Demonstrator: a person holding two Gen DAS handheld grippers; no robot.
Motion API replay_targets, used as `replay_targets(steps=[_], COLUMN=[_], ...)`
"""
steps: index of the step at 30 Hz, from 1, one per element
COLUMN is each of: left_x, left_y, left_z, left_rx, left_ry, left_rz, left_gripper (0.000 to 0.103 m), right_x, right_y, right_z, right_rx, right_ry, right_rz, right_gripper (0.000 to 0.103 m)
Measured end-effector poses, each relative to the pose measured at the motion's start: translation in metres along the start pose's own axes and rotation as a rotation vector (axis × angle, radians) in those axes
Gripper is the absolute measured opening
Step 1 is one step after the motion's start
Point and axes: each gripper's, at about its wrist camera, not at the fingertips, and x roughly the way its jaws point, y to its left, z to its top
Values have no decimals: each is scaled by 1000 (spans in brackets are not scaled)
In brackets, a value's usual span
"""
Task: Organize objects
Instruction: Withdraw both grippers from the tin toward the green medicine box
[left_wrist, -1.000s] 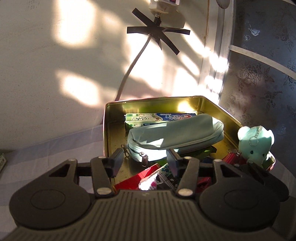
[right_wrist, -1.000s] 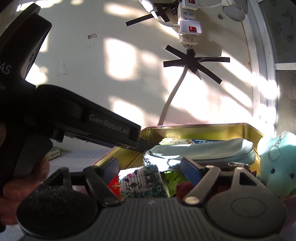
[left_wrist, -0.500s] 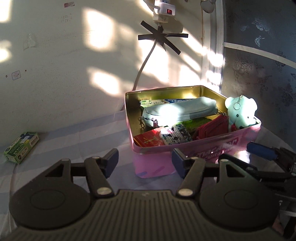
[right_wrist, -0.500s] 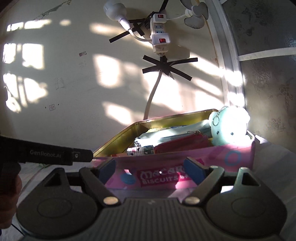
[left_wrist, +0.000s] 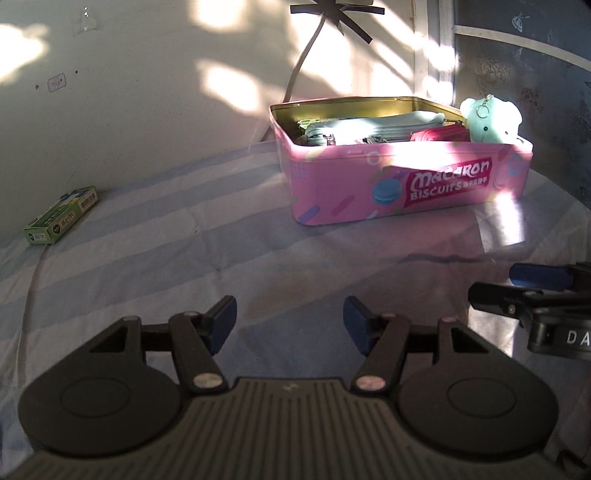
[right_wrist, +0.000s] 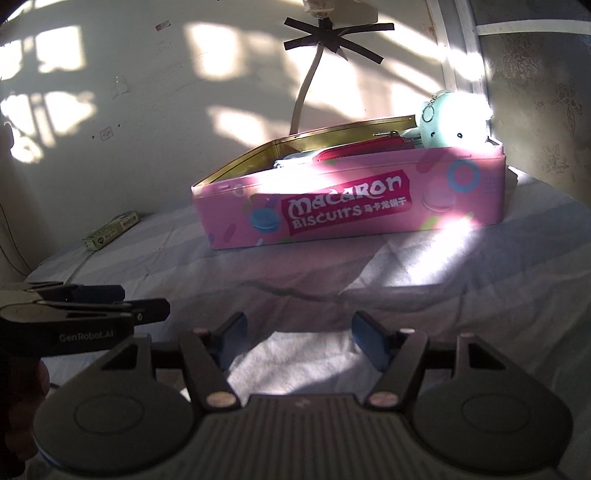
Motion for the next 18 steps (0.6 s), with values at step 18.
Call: replay_targets(steps=[18], left_x=[-12], left_y=[33], left_z=[-25], left_rx=[6], left_ry=[-56], left_rz=[34], left_gripper=[71], right_x=[12], right_y=[68], right_z=[-9], right_rx=[-183], right_ry=[45], right_rz=[39], right_gripper=[72])
